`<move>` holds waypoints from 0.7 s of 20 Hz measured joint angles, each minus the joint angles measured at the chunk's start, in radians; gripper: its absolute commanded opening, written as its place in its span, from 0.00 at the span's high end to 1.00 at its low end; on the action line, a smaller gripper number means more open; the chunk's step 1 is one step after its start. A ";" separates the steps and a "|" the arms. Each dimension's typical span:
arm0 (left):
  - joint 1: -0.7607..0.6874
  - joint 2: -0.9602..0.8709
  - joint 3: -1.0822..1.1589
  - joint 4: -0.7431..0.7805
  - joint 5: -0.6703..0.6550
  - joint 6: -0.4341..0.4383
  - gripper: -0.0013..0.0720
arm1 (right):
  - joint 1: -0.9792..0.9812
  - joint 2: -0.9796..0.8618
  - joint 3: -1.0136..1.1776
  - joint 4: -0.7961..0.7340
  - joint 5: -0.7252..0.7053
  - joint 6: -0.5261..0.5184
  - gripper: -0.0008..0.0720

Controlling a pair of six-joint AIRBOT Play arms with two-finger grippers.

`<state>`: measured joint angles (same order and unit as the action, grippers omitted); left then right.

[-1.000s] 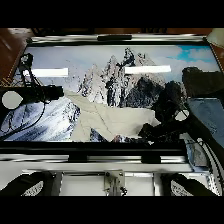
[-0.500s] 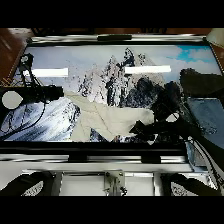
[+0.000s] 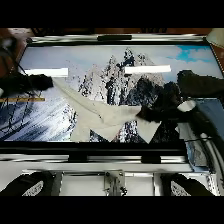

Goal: Fold the shirts.

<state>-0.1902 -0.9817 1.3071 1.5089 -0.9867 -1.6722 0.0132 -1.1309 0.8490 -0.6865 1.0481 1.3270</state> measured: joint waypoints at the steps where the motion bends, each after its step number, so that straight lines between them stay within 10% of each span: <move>1: 0.016 0.013 0.096 0.010 -0.025 0.009 0.93 | -0.039 0.058 0.073 0.000 0.026 -0.032 0.90; 7: 0.067 0.098 0.666 0.057 -0.061 0.003 0.93 | -0.317 0.391 0.533 -0.024 -0.049 -0.153 0.90; 14: 0.077 0.255 0.714 0.220 -0.238 -0.077 0.93 | -0.452 0.555 0.687 -0.200 0.011 -0.071 0.90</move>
<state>-0.1131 -0.7269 2.0212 1.7294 -1.2251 -1.7493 -0.4385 -0.5758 1.5364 -0.8867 1.0588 1.2560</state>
